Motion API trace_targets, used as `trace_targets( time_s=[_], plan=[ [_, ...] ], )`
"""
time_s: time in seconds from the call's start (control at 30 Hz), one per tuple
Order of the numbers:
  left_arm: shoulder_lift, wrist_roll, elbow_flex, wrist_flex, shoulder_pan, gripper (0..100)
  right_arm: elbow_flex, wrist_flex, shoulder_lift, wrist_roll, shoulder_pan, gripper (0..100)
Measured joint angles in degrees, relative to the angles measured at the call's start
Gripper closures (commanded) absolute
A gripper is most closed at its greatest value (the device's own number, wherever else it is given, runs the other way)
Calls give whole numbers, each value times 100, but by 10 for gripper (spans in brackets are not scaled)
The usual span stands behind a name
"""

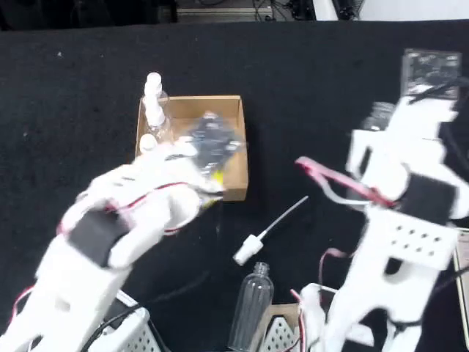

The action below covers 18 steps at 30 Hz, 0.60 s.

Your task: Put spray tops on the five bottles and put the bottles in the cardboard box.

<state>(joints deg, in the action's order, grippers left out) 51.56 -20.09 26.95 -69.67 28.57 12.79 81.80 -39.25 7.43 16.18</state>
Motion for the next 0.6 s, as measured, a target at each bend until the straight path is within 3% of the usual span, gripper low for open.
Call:
trace_targets(
  time_s=[0.13,0.3,0.6],
  plan=[
    [862,193,0,993,-519,965,844,-888,-738,-167,-738,967],
    [1398,1204,0,2268,-1160,965,2075,-2444,-1319,-211,-1925,967],
    [1477,2488,0,3903,-1240,965,4510,-4905,-1916,-211,-3429,967]
  ],
)
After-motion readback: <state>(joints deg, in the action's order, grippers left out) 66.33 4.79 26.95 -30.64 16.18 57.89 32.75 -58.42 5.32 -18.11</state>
